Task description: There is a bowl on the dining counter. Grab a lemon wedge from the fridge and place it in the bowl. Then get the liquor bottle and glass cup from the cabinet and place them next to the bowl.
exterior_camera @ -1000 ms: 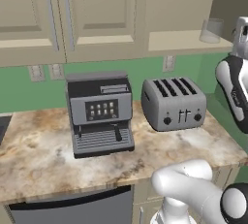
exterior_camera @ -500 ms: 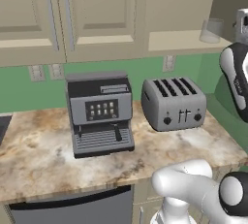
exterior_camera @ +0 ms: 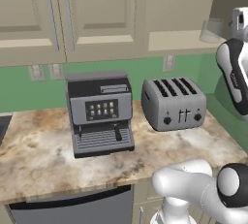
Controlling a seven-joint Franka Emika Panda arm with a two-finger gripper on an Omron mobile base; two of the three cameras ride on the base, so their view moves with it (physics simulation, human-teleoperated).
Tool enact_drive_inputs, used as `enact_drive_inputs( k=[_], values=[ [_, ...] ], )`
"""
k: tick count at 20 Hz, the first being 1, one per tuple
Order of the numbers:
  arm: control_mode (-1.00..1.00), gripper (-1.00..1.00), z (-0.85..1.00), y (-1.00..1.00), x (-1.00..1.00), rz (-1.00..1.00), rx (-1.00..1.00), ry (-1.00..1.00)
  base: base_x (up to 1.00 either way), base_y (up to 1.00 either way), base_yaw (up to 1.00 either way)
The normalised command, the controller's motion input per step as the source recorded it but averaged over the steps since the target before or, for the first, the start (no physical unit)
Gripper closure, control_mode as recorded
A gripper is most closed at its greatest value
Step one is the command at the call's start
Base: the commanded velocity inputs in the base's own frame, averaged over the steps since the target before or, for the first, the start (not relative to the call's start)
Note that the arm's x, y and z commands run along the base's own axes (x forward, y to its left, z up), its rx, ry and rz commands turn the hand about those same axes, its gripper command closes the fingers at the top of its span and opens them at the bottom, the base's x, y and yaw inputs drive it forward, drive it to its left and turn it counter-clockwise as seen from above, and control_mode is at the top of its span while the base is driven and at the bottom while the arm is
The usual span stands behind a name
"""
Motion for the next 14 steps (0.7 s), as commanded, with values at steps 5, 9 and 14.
enact_drive_inputs(
  k=[5,9,14],
  values=[
    [-1.0,-1.0,0.0,0.0,0.16,0.0,0.0,0.01,0.0,0.0,0.0],
    [-1.0,-1.0,0.0,0.0,0.34,0.0,0.0,0.0,0.0,0.0,0.0],
    [-1.0,-1.0,0.18,0.0,0.3,0.0,-0.02,0.0,0.0,0.0,0.0]
  ],
)
